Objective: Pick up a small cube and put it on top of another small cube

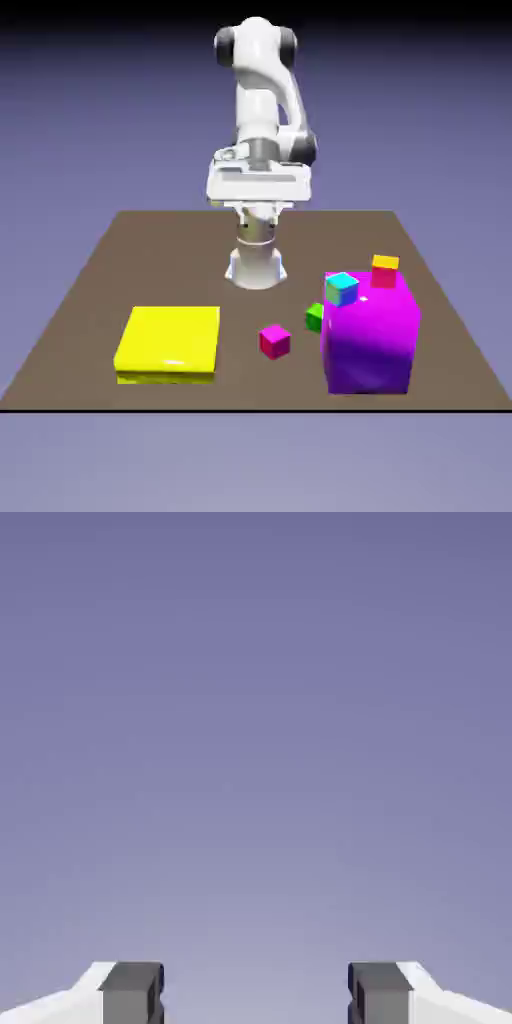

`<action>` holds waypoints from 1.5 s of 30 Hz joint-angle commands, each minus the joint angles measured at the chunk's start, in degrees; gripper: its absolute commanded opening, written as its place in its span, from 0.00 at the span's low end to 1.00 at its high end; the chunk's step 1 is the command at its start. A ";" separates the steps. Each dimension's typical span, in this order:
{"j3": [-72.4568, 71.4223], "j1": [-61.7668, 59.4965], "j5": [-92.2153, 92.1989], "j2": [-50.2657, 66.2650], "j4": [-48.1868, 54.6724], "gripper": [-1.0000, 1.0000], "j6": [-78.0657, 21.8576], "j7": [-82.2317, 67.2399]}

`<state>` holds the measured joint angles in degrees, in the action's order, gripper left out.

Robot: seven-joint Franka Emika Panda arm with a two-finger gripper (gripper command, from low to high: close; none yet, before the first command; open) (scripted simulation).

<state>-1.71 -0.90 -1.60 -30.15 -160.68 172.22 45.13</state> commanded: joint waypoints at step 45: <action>-14.76 -10.16 -26.07 21.34 21.30 0.00 -45.74 46.17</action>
<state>-16.47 -11.07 -27.81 -8.81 -139.39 126.54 91.22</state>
